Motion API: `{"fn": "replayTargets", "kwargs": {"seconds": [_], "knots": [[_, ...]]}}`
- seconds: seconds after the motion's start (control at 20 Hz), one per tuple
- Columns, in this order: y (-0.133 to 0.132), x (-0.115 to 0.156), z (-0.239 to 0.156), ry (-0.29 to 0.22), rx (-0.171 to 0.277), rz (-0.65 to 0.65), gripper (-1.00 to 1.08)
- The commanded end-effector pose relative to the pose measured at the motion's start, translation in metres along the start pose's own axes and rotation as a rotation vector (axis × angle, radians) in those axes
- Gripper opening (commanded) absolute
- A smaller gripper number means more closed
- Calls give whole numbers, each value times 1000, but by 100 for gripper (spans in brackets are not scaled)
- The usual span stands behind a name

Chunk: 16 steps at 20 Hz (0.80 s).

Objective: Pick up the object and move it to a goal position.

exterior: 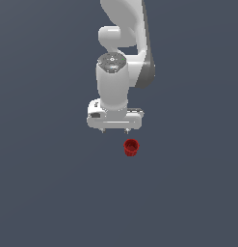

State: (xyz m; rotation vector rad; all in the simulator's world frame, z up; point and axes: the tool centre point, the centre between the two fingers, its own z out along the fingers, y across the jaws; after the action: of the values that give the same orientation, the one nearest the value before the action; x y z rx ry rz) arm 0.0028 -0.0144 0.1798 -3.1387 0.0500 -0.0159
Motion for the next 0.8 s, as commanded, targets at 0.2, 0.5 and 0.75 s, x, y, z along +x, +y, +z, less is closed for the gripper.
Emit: {"fn": "replayTargets", "kwargs": {"seconds": [0.2,0.5,0.75], "knots": [[-2,-2,3,-6,-1,-16,100],[-8,-7,12,-24,-6,-67,100],[-8,-7,12,-24,-6,-68,100]]}}
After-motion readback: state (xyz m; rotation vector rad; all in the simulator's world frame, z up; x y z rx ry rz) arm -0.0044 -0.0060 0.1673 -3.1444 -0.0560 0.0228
